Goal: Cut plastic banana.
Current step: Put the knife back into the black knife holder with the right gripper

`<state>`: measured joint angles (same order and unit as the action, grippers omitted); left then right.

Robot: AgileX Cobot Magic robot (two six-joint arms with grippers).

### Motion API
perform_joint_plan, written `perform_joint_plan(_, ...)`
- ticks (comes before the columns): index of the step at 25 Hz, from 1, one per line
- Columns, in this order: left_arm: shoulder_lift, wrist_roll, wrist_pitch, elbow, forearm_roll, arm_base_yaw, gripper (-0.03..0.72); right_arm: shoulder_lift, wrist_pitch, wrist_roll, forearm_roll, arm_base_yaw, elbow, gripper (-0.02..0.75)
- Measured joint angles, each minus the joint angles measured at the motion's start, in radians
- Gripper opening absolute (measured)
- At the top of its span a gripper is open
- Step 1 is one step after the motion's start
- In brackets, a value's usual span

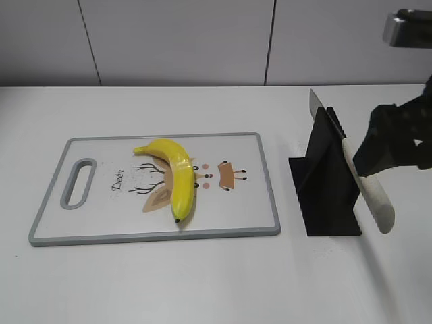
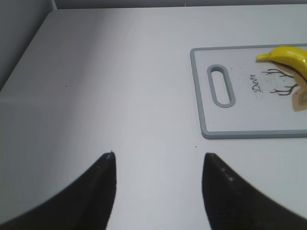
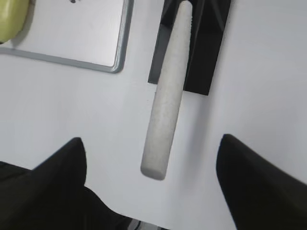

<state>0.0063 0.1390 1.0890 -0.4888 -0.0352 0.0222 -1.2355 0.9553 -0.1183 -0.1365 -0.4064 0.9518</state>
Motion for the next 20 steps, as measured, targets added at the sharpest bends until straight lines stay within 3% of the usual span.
perform_joint_plan(9,0.000,-0.001,0.000,0.000,0.000,0.000,0.533,0.352,0.033,0.129,0.000,0.000,-0.142,0.597)
perform_joint_plan(20,0.000,-0.001,0.000,0.000,0.000,0.000,0.533,0.887,0.132,0.143,0.056,0.000,-0.370,0.582)
